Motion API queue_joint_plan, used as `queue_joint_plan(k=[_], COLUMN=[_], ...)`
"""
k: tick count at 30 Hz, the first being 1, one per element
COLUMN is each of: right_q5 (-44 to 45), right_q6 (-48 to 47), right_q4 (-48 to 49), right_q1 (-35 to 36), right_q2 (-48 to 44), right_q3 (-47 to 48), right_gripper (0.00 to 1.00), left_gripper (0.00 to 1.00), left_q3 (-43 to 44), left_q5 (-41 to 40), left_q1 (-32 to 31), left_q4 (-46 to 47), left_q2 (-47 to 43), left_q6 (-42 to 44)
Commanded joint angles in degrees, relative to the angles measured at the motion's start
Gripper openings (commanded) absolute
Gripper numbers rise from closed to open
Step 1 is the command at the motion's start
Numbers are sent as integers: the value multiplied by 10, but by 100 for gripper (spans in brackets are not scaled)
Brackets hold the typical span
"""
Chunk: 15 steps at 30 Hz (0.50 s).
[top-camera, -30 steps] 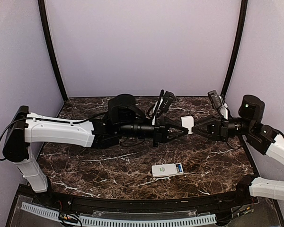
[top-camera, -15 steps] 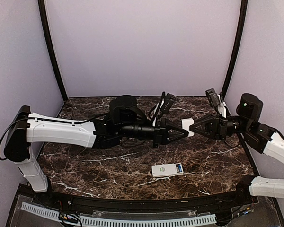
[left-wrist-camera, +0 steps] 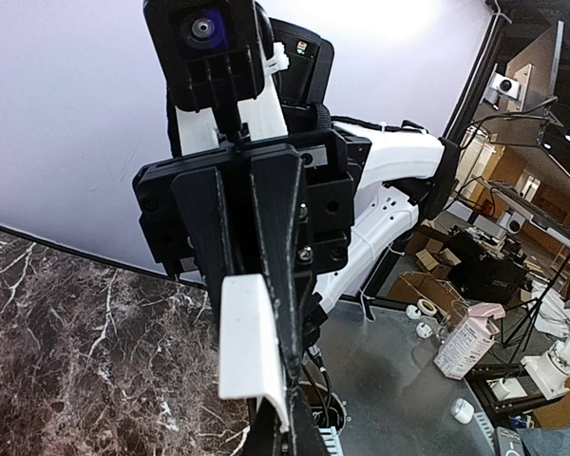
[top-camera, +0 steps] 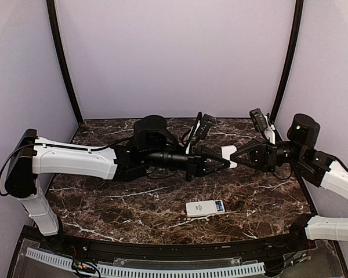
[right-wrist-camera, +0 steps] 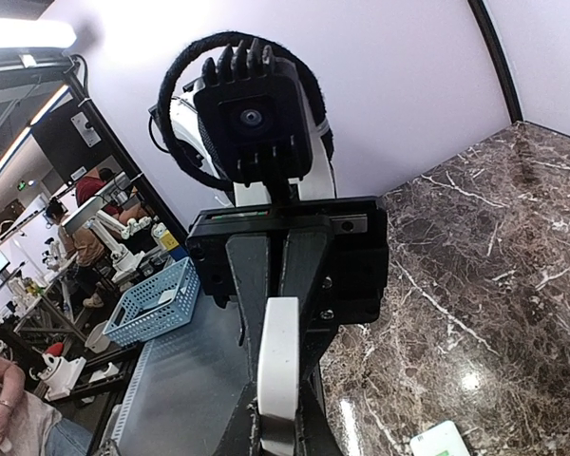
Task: Load the batteries into the remote control
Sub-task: Pass from the left arm to the right
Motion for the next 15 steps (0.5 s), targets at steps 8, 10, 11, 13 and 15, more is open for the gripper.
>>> queue_joint_plan(k=[8, 10, 11, 13, 15], right_q5=[-10, -7, -7, -7, -6], right_q6=[22, 25, 25, 26, 26], right_q4=[-2, -4, -5, -8, -12], right_q1=[17, 17, 17, 17, 17], right_q2=[16, 15, 14, 13, 13], right_q3=[1, 2, 3, 5, 5], right_gripper=[0, 0, 0, 0, 0], left_gripper=[0, 0, 0, 8, 14], left_q3=[1, 2, 2, 3, 4], left_q5=[-6, -5, -4, -2, -3], left_q1=[-5, -4, -4, -4, -3], left_q4=[-4, -7, -9, -11, -10], left_q2=[-4, -4, -4, -4, -4], left_q6=[26, 30, 33, 36, 38])
